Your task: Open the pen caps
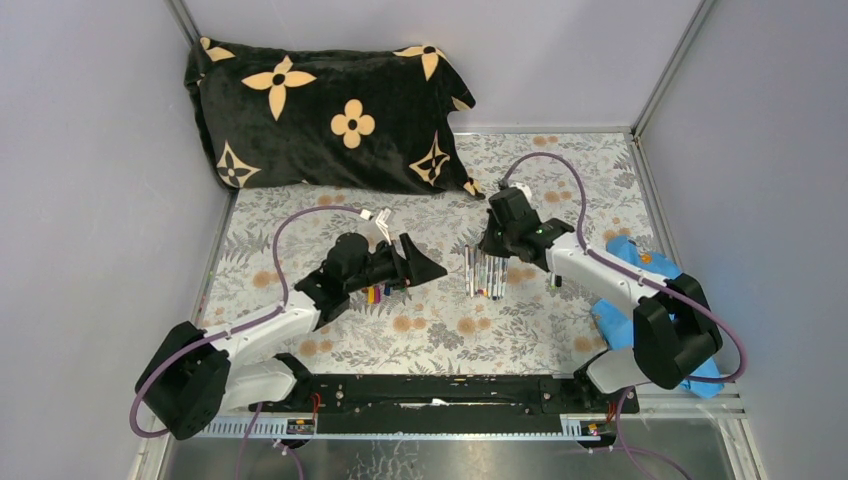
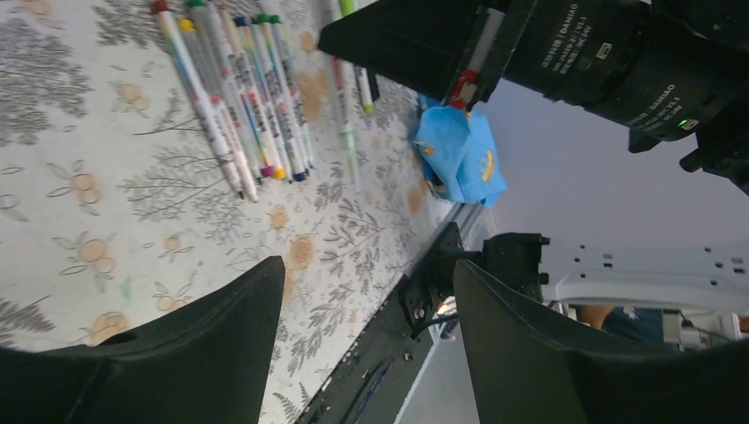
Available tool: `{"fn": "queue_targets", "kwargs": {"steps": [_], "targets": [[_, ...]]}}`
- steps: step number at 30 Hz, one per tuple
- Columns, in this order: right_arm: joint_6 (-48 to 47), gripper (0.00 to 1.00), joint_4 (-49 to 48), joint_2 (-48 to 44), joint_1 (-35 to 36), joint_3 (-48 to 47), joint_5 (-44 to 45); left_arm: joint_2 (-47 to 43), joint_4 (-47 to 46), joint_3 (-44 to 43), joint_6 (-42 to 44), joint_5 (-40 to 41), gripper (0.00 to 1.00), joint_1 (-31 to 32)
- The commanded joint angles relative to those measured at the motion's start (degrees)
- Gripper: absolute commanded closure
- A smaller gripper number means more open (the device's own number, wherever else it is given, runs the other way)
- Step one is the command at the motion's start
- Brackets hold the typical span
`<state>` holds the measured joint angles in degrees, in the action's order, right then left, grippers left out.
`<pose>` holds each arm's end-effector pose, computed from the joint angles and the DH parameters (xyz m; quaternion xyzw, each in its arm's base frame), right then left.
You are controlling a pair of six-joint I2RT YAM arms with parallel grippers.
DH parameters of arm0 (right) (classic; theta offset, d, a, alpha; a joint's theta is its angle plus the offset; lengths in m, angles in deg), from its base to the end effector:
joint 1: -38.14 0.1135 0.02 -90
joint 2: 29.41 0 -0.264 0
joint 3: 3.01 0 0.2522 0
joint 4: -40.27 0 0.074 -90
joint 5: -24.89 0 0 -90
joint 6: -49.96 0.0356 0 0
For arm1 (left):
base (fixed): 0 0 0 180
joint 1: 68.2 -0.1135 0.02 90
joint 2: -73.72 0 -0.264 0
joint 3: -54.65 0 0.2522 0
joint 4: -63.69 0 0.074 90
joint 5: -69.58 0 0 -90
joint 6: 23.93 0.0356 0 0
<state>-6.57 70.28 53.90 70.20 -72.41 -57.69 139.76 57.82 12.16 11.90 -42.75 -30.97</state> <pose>0.2675 0.1621 0.2393 0.0366 0.9179 0.1613 0.3606 0.1876 -0.1595 0.2215 -0.0037 0.8003 -0.5235 0.2924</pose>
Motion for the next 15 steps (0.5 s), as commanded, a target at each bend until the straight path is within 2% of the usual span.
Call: {"fn": "queue_targets", "kwargs": {"steps": [1,15], "targets": [[4.8,1.00,-1.1,-2.6,4.6,-2.1,0.9,1.2,-7.5,-0.1,-1.1,-3.2,0.23,2.3],[9.7,1.00,-0.7,-3.8,15.0,-6.1,6.0,3.7,-2.8,-1.5,0.5,4.3,0.25,8.9]]}}
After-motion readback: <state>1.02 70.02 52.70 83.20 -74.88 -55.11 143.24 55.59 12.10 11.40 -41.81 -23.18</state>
